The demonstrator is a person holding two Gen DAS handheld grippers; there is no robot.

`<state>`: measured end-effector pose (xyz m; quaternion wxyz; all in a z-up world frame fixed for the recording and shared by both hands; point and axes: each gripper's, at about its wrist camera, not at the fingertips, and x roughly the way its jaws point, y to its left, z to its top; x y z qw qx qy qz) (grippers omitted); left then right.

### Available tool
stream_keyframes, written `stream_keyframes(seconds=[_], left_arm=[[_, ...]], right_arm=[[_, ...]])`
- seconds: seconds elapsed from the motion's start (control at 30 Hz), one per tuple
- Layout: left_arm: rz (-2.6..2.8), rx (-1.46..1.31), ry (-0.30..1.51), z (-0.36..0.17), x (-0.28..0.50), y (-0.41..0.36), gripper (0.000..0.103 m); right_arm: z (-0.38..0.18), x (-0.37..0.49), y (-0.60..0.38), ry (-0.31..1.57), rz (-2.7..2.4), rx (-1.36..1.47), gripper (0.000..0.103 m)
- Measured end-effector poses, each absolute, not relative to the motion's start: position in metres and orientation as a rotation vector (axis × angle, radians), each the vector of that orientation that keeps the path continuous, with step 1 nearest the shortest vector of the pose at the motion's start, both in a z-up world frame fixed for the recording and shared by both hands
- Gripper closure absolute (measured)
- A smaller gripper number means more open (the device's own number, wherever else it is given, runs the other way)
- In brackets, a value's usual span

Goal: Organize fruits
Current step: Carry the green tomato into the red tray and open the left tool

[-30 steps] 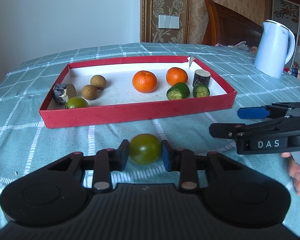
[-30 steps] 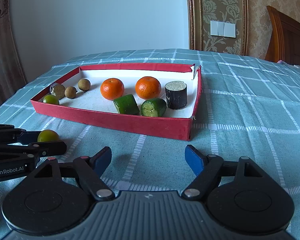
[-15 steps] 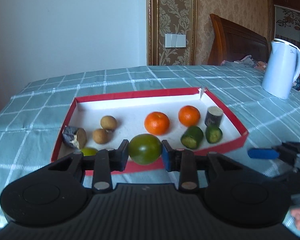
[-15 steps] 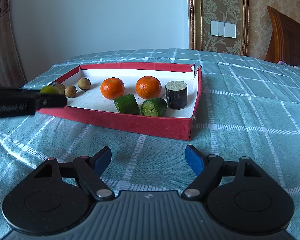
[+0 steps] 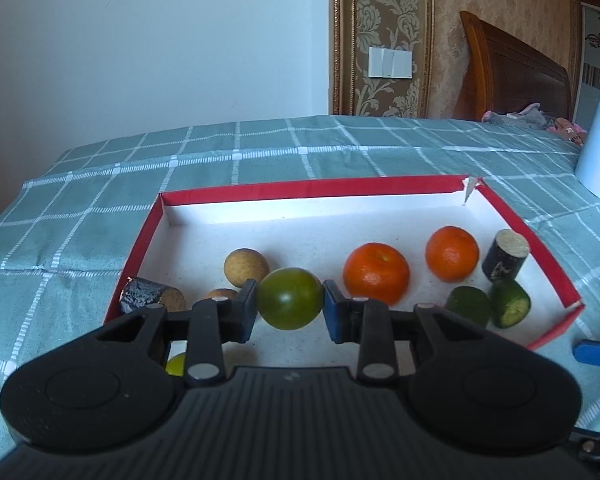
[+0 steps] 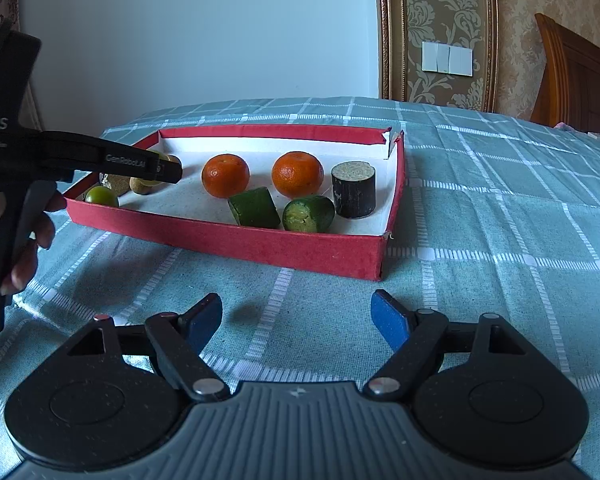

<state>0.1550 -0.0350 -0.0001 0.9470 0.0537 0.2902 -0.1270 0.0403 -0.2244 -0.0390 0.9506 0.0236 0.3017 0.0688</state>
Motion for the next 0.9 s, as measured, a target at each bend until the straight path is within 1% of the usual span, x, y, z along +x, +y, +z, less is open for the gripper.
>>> stream_keyframes(seconds=[0.23,0.53,0.8,0.87,0.9], left_arm=[[-0.236,0.097,0.617,-0.012,0.167,-0.031,0.072],[-0.234,0.087,0.600,-0.015,0.167,-0.029,0.072],[-0.224,0.092,0.590,-0.017,0.164,-0.030,0.069],[-0.211,0.096,0.589,-0.017,0.163,-0.030,0.065],[-0.210,0.095,0.590,-0.017,0.163,-0.029,0.065]], right_arm=[[-0.039,0.040,-0.224,0.614,0.140,0.046,0.021],[-0.039,0.040,-0.224,0.614,0.140,0.046,0.021],[-0.039,0.040,-0.224,0.614,0.140,0.046,0.021],[-0.039,0.040,-0.224,0.614,0.140,0.046,0.021],[-0.039,0.040,-0.224,0.614,0.140,0.046,0.021]])
